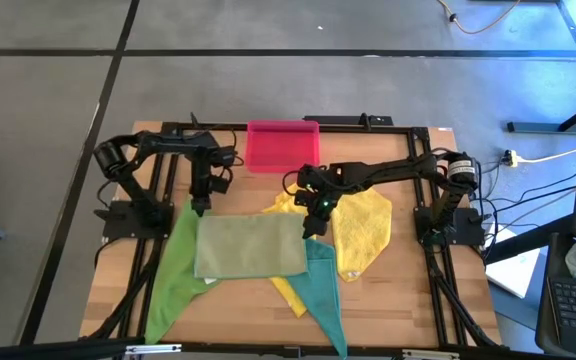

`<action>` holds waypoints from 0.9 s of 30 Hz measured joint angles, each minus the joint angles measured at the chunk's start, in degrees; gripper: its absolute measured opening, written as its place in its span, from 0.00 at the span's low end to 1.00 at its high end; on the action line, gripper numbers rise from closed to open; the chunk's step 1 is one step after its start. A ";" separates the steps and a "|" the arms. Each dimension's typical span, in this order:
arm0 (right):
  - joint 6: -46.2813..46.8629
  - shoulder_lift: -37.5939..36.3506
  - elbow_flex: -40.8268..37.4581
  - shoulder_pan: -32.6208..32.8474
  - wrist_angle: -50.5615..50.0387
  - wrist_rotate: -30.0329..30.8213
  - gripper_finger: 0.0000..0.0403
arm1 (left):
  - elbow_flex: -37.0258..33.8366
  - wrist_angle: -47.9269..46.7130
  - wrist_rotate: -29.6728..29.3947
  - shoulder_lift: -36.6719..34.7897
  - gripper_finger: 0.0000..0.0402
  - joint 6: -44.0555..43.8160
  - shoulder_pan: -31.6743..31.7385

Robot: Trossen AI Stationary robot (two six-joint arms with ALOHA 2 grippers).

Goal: Fold microfiber towels
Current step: Fold the light green microfiber cloth

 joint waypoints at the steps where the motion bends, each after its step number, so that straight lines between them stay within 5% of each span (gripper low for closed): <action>1: 0.10 0.02 0.00 0.00 0.01 -0.05 0.31 | -0.59 0.88 -0.40 0.00 0.35 0.00 -0.55; 27: 15.41 0.01 0.00 3.02 8.22 5.06 0.31 | -5.56 12.53 -2.29 -0.02 0.36 1.51 -5.56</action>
